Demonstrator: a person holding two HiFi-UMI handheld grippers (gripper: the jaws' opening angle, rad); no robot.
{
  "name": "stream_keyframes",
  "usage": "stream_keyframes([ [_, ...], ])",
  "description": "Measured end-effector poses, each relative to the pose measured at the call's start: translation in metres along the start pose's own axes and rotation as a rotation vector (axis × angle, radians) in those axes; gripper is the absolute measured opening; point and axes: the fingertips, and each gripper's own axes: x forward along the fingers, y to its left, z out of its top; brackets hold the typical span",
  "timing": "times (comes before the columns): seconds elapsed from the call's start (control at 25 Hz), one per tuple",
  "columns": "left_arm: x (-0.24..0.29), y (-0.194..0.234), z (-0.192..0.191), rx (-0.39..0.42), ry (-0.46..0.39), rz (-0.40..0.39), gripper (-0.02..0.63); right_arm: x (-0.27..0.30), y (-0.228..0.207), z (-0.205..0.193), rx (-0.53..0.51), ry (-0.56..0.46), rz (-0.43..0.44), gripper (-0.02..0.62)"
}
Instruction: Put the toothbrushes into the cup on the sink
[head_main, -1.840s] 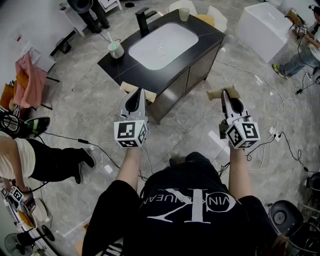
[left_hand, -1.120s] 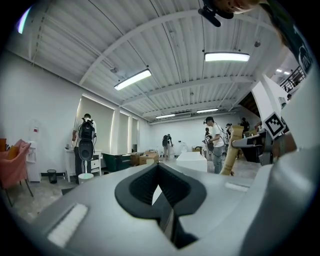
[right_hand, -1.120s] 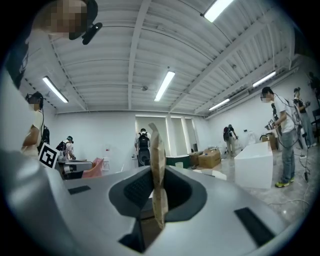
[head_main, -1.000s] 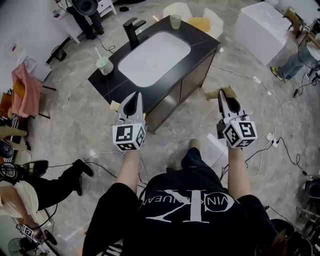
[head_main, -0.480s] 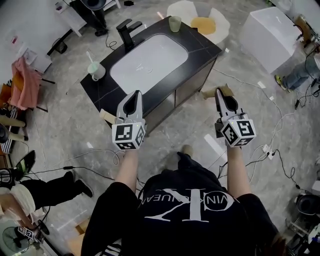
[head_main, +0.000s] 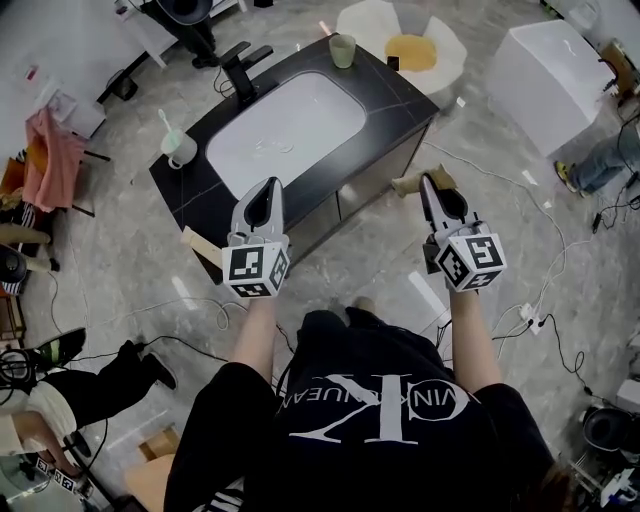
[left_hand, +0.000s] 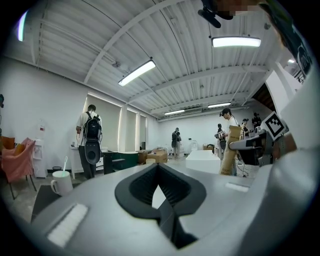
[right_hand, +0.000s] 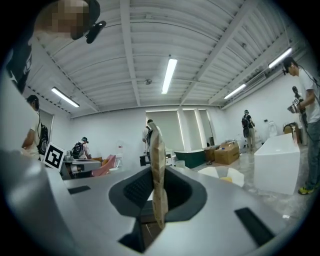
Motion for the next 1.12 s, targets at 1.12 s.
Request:
stream_keyframes([
  [1.12,0.175,0.022,0.006,-0.015,0.015,-0.021,0.009,0.156,-0.09,0.005,0.04,0.035,0.092,0.063],
])
